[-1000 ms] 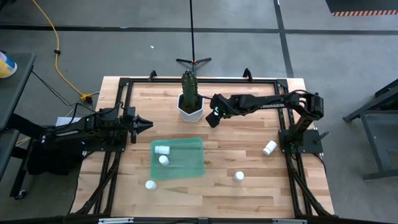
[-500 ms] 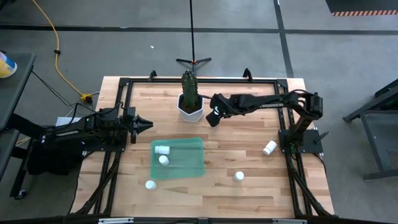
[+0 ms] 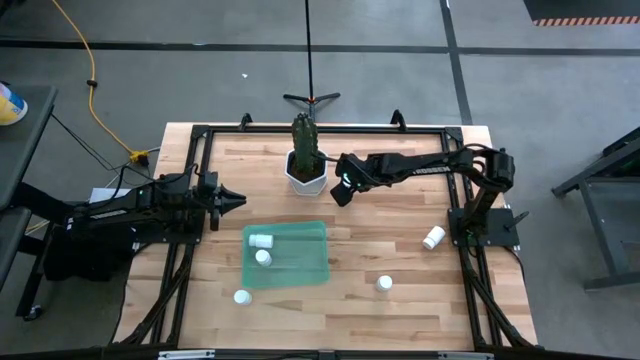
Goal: Pick and place pill bottles into a basket
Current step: Put the white pill bottle into the green bin
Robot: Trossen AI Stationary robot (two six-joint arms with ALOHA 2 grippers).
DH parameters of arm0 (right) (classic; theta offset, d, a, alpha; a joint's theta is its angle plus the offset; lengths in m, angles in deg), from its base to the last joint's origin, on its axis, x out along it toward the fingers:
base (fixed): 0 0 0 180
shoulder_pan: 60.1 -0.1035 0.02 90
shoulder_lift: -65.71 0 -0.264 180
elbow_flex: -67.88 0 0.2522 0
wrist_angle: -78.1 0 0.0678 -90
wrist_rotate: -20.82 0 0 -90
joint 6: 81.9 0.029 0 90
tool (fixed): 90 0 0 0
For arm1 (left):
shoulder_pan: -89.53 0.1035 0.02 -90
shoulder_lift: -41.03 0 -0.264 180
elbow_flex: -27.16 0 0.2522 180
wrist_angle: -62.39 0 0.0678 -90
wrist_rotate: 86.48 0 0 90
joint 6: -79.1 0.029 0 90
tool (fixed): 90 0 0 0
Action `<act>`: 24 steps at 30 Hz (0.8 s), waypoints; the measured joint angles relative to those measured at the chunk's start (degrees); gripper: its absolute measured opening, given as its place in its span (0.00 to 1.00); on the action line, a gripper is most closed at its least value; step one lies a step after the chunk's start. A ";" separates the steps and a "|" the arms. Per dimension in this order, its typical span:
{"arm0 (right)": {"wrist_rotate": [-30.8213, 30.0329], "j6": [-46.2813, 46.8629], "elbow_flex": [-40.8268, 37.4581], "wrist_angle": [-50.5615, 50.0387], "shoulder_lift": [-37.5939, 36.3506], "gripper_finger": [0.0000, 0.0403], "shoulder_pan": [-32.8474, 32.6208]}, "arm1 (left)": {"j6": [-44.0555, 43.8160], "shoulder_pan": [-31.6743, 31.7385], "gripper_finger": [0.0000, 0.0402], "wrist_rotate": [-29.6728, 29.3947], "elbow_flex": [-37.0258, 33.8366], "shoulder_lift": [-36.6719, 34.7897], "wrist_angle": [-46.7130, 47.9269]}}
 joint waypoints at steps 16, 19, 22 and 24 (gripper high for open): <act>0.41 0.00 0.00 -0.28 0.00 0.42 0.00 | -0.01 -0.01 0.24 -0.03 0.00 0.00 -0.01; 0.44 0.00 0.00 -0.26 0.00 0.33 0.00 | -0.01 -0.01 0.24 -0.03 0.00 0.00 -0.01; 1.17 -0.09 0.00 -0.28 0.00 0.23 0.00 | 0.00 -0.02 0.24 -0.04 0.00 0.00 0.00; 1.69 -0.24 0.00 -0.26 0.00 0.18 0.00 | 0.00 -0.02 0.24 -0.04 0.00 0.00 0.00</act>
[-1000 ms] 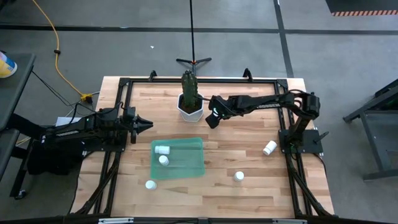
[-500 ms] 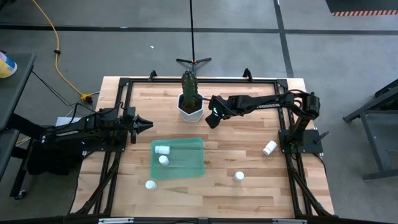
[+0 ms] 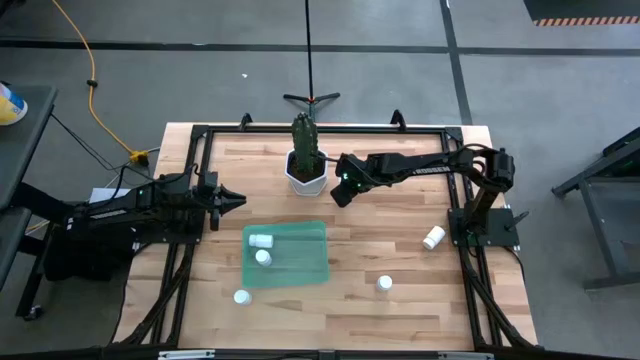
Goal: Pick and place pill bottles into a basket
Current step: Put the white pill bottle into the green bin
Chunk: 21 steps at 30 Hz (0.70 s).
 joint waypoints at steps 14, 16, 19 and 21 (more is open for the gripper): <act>1.47 -1.27 0.00 0.00 0.00 0.14 0.00 | -0.01 0.02 0.24 0.00 0.00 0.00 -0.01; 1.42 -1.27 0.00 0.02 0.00 0.22 0.00 | -0.02 0.02 0.24 0.00 0.00 0.00 0.00; 1.08 -1.27 0.00 0.00 0.00 0.36 0.00 | -0.02 0.01 0.24 0.00 0.00 0.00 0.00; 0.06 -1.27 0.00 0.00 0.00 0.45 0.00 | -0.01 0.02 0.24 0.00 0.00 0.00 0.00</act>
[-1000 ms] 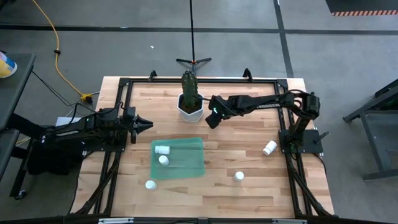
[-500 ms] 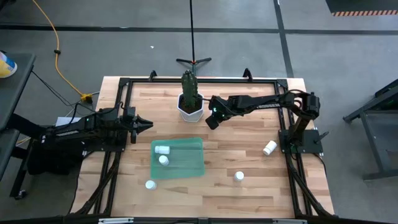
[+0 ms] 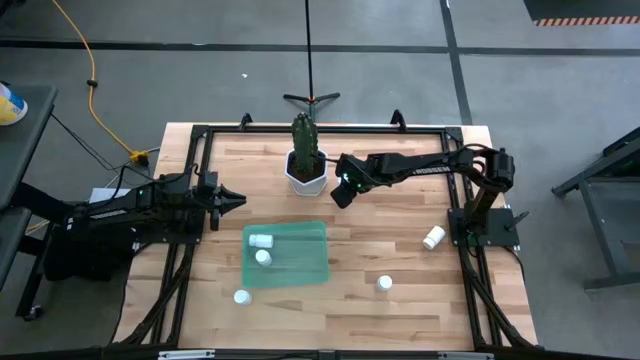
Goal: Pick and place pill bottles into a basket
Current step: Put the white pill bottle into the green bin
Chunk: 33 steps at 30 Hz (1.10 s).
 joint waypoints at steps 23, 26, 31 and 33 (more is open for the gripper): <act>1.10 0.54 -0.07 6.25 0.00 0.77 2.95 | -0.01 0.00 0.24 -0.02 -0.02 0.00 0.00; 1.86 0.63 -0.07 6.33 0.07 0.77 3.02 | -0.01 0.00 0.24 -0.03 -0.02 0.00 -0.01; 3.02 0.67 -0.04 7.74 1.64 0.77 2.95 | -0.01 -0.02 0.24 -0.04 -0.02 0.00 -0.02; 3.62 0.68 -0.02 8.28 2.26 0.77 2.97 | 0.00 -0.02 0.24 -0.04 -0.02 0.00 0.00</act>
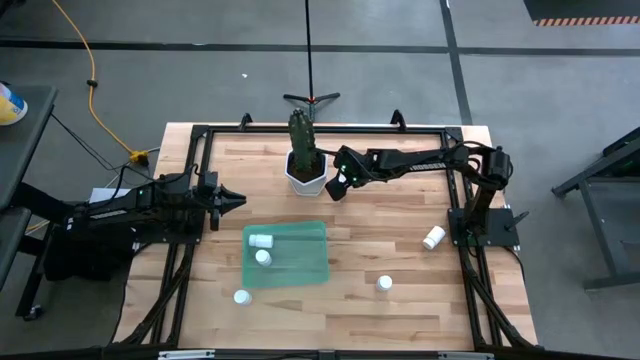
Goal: Pick and place pill bottles into a basket
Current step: Put the white pill bottle into the green bin
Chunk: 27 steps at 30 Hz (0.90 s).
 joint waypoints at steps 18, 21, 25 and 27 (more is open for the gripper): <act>-0.81 0.57 0.00 -0.11 0.56 0.54 -0.02 | -0.09 0.01 0.24 -0.15 -0.04 0.00 -0.01; -0.71 0.40 0.03 0.02 0.55 0.44 -0.02 | -0.09 -0.01 0.24 -0.13 -0.04 0.00 0.00; -0.54 0.37 0.04 0.02 0.51 0.36 -0.02 | -0.11 0.01 0.24 0.14 -0.04 0.00 -0.01; -0.43 0.37 0.04 0.02 0.51 0.36 -0.03 | -0.12 0.01 0.24 0.17 -0.04 0.00 0.00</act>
